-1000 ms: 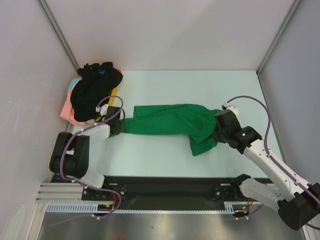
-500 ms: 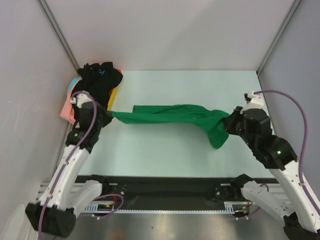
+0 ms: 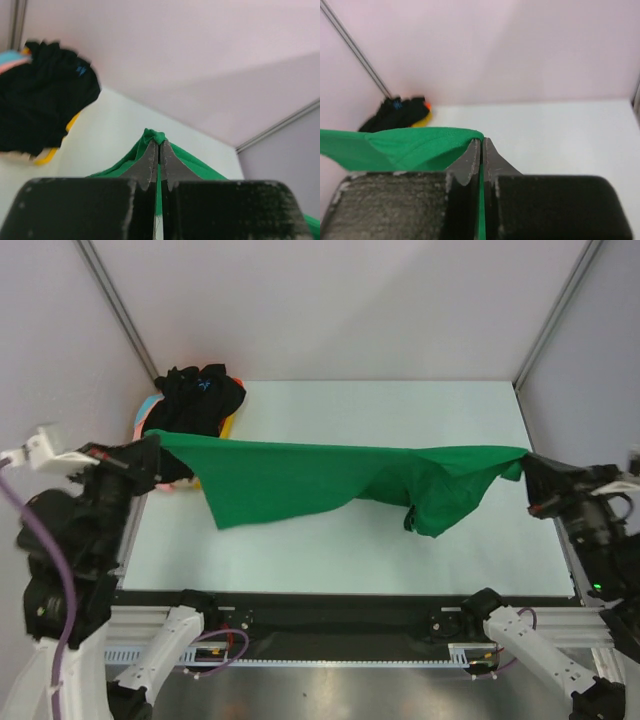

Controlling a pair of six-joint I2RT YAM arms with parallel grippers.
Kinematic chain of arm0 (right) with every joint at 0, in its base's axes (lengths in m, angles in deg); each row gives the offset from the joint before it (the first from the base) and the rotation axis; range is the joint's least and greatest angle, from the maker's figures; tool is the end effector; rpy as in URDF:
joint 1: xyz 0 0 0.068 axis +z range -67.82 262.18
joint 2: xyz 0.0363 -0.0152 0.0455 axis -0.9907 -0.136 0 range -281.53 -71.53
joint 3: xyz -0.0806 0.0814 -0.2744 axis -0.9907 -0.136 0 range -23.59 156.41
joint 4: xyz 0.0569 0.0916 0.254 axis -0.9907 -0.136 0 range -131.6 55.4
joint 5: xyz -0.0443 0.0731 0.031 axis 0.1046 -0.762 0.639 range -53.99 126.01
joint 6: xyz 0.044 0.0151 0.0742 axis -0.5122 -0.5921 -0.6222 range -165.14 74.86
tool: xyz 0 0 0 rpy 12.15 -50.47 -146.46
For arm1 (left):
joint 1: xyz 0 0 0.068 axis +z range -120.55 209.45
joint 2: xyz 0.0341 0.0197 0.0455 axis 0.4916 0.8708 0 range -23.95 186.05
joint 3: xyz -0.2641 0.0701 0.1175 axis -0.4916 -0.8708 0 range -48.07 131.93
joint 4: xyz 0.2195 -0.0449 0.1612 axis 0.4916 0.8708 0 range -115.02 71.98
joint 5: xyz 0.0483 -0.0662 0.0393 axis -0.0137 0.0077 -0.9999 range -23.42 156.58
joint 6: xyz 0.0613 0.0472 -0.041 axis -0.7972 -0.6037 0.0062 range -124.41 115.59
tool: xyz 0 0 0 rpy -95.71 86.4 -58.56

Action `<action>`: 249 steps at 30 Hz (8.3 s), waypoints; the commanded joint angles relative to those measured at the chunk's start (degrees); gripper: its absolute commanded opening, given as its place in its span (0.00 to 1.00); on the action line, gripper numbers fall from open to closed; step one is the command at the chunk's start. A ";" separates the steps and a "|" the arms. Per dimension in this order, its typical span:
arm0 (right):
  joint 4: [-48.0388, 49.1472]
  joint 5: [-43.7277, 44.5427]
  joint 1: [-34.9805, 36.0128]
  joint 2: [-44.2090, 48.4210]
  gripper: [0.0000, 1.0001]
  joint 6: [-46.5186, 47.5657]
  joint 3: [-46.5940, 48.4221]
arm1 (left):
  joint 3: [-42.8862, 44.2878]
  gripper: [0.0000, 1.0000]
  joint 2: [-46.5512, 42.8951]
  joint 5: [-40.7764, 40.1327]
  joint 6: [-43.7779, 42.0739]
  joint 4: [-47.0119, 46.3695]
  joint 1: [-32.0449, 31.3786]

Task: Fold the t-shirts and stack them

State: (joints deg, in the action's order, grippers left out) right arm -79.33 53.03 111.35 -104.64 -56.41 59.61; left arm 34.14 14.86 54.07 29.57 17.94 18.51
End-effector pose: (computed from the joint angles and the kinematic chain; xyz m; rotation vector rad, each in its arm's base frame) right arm 0.0515 0.0027 0.5236 0.0099 1.4912 0.3519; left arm 0.0938 -0.0009 0.5185 -0.4838 1.5048 -0.4456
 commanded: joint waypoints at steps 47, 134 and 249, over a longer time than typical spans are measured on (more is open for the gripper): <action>10.01 -3.21 -21.34 -71.06 0.92 -4.02 11.57 | -3.67 0.91 52.44 1.43 -2.07 -9.90 -2.24; 15.20 -22.64 -55.71 -19.98 1.00 -22.65 -49.18 | -58.13 0.63 28.87 15.07 16.29 -31.89 -34.05; 28.75 -23.43 -44.64 -77.46 0.00 -24.42 -6.59 | -22.99 0.00 61.39 18.05 5.50 -27.69 -9.45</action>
State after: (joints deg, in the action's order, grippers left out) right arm -49.36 29.07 64.53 -182.03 -81.32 47.44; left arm 6.08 75.58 73.74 37.15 -14.00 8.83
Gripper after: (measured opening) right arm 0.029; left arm 0.023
